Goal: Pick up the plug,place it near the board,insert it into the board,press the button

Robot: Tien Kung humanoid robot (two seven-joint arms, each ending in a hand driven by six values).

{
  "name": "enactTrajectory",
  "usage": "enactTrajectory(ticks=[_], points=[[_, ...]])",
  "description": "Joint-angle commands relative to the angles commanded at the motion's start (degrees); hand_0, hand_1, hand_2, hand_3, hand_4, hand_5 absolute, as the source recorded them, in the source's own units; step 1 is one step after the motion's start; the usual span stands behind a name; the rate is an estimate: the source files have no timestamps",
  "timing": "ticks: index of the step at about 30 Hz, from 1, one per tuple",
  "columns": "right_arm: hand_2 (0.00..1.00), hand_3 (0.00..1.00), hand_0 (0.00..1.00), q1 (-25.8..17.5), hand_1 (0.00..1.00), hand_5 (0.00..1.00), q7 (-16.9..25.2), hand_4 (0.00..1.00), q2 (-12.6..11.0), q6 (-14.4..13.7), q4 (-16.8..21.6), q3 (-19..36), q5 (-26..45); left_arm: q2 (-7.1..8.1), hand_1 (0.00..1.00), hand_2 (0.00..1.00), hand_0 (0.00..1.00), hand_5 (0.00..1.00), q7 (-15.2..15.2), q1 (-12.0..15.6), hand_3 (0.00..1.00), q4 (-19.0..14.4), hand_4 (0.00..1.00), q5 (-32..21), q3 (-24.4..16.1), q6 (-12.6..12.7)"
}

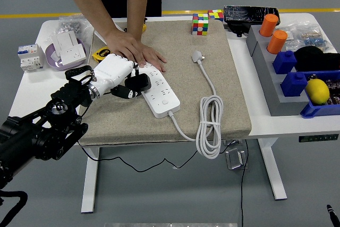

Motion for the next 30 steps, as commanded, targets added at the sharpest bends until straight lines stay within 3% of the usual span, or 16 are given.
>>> enactTrajectory(ticks=[30], points=[[0.832,0.857,0.949,0.0,0.886,0.998,0.2,0.998,0.0,-0.3,0.0,0.2,0.2,-0.06,0.546,0.4,0.509,0.251,0.1,0.0,0.374,0.6,0.589,0.0,1.6,-0.1]])
